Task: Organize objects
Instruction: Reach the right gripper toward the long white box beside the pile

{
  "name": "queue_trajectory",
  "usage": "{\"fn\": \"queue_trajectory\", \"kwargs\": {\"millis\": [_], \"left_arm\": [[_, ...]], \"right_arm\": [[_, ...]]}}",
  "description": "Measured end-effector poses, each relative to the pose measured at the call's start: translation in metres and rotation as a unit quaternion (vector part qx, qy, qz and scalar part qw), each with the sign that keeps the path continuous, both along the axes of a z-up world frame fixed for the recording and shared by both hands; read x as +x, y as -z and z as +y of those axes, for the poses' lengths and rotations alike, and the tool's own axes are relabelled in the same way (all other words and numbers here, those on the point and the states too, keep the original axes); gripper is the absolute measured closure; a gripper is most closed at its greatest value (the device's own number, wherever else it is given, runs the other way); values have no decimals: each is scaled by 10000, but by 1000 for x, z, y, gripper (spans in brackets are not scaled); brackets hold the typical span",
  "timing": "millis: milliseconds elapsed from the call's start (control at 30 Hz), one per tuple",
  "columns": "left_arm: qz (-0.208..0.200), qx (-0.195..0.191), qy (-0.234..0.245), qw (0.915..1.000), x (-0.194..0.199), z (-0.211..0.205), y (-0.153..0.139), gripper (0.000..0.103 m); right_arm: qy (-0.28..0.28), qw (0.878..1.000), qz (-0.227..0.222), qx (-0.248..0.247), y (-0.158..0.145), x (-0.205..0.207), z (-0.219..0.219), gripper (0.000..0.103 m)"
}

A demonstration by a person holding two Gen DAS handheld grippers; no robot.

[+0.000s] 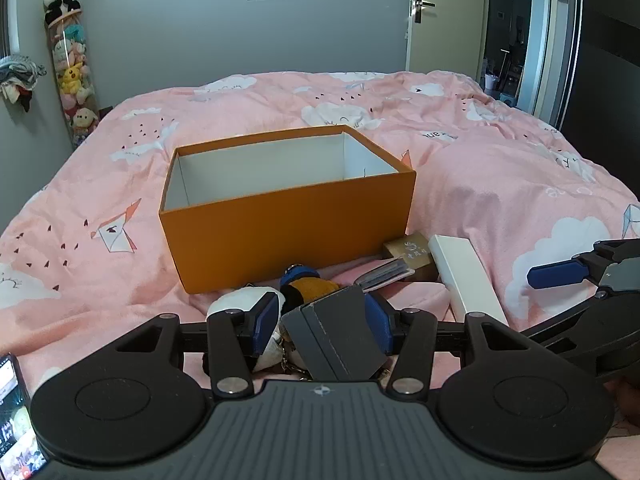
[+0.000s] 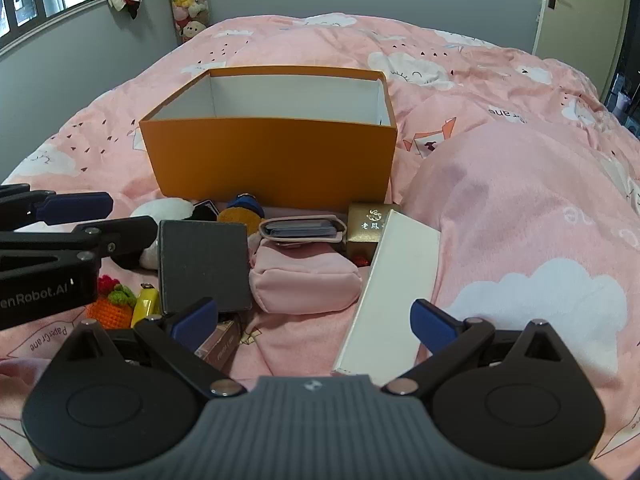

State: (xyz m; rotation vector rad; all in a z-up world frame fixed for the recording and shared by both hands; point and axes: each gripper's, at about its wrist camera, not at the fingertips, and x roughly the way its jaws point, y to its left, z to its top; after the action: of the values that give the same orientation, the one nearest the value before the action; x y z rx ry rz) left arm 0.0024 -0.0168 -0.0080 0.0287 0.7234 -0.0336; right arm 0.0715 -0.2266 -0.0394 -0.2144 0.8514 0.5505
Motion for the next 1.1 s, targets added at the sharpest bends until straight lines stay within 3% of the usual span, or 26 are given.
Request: {"fn": "queue_trajectory", "kwargs": {"millis": [600,833,900,1100], "left_arm": [[77,-211,27,9997,0,7,4,44],[261,-783,-33,9966,5,36,-3,62],[311,-853,-113,9958,7,45,-5,65],[480,-874,-251,9947,27,59,-6,68]], "right_arm": [[-66,9999,34,-140,3,-1,7,1],[-219,9994,254,-8,0,11,6,2],[-282,9992,276,-16,-2,19,6,6],[-174,9992,321,-174,-1,55,5,36]]}}
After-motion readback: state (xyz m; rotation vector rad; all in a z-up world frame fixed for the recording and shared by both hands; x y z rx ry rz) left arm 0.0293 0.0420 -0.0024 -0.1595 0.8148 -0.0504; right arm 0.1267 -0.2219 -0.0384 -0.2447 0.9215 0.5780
